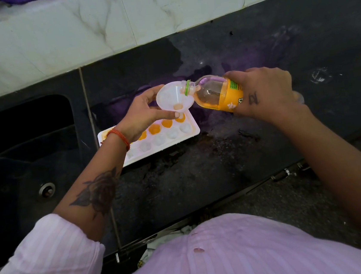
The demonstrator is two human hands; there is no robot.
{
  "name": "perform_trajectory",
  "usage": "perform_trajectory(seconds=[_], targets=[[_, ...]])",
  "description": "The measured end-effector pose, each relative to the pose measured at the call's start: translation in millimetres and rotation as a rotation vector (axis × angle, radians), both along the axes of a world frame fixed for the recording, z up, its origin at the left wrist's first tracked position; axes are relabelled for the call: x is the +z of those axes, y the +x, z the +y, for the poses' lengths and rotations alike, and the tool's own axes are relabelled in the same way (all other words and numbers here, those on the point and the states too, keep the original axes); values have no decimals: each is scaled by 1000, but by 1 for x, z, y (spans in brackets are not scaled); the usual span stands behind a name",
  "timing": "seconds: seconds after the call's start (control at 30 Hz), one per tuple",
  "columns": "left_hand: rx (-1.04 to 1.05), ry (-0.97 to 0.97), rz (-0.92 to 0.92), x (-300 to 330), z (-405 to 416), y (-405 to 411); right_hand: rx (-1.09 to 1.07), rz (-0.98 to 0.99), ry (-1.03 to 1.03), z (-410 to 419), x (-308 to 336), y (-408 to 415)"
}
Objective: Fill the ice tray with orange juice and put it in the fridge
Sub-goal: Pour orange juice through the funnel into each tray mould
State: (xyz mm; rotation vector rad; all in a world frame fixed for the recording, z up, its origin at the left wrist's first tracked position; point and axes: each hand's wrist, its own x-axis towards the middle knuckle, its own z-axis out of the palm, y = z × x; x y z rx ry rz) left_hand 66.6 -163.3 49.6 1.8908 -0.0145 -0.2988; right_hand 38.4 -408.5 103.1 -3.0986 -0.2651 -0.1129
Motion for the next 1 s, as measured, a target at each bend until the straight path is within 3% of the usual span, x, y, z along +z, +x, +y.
perform_trajectory(seconds=[0.47, 1.0], targets=[[40, -73, -18, 7, 22, -18, 19, 89, 184, 21, 2, -11], [230, -55, 20, 12, 103, -83, 211, 78, 118, 91, 5, -26]])
